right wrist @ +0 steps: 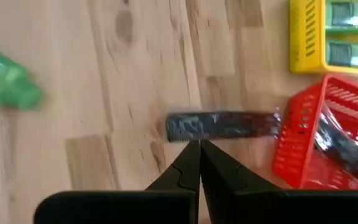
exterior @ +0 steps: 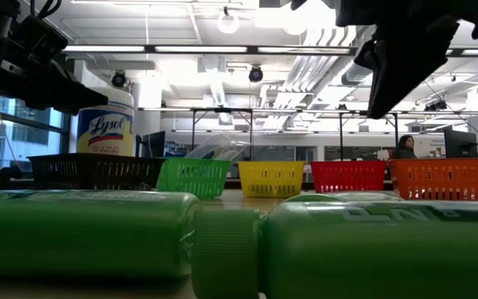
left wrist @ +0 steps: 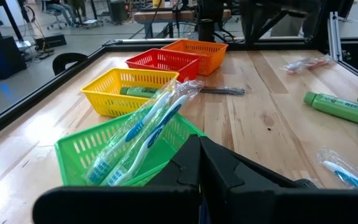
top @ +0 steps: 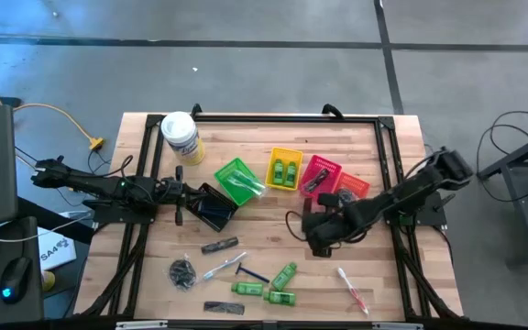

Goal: Pick & Place Travel size toiletries
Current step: Put the black comb into the red bin

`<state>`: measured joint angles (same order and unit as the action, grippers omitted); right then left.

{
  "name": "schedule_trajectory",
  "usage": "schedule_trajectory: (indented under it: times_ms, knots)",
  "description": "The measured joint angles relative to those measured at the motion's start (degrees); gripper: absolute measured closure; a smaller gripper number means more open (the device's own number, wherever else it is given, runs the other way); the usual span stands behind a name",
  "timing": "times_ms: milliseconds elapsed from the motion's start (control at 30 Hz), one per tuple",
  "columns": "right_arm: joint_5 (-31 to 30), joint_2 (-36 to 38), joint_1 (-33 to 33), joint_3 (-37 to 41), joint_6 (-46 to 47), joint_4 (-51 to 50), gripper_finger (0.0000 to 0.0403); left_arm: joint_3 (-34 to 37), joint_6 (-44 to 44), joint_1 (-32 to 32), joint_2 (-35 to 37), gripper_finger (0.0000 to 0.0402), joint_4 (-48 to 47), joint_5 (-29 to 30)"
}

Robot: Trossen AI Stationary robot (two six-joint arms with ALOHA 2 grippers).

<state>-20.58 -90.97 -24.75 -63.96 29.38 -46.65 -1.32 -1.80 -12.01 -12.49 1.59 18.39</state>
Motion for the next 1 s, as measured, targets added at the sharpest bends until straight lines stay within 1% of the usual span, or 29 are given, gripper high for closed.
schedule_trajectory:
  times_ms: [67, 133, 267, 333, 433, 500, 600, 700, 767, 1000]
  knots:
    - [0.12, -2.47, 0.11, -1.98, 0.66, -2.77, 0.0399, 0.0, 0.0, 0.0, -0.02, 0.0401, -0.03, 0.0]
    - [0.06, -4.32, 0.45, -2.74, 0.92, -3.04, 0.0399, 0.0, -0.03, 0.0, 0.0, 0.0402, -0.05, 0.0]
    - [-3.31, -5.96, 0.59, -2.85, 0.92, 0.5, 0.0399, -0.02, -0.17, 0.0, 0.0, 0.0402, -0.11, -0.36]
    - [-3.47, -6.1, 0.55, -2.85, 0.83, 2.66, 0.0399, -0.01, -0.17, 0.0, -0.02, 0.0401, -0.17, -1.11]
    - [-2.09, -6.1, 0.48, -2.85, -0.53, 8.23, 0.0395, -0.02, -0.77, 0.0, 0.0, 0.0401, -0.21, -1.46]
    - [1.18, -6.1, 0.52, -2.85, -2.77, 13.0, 0.0385, -0.01, -1.74, 0.0, -0.02, 0.0402, -0.27, -1.51]
    - [5.37, -6.1, 1.51, -2.85, -1.66, 20.0, 0.0363, 0.0, -2.75, 0.0, 0.0, 0.0402, -0.43, -2.91]
    - [10.75, -6.1, 3.61, -2.87, 2.34, 22.06, 0.0332, 0.0, -2.87, 0.0, 0.0, 0.0402, -0.57, -4.59]
    - [11.38, -6.1, 4.76, -2.87, 5.28, 21.14, 0.0308, -0.01, -2.99, 0.0, -0.01, 0.0402, -0.73, -5.51]
    - [10.62, -6.1, 7.58, -2.87, 13.1, 17.47, 0.0221, -0.01, -3.02, 0.0, -0.03, 0.0402, -1.01, -7.48]
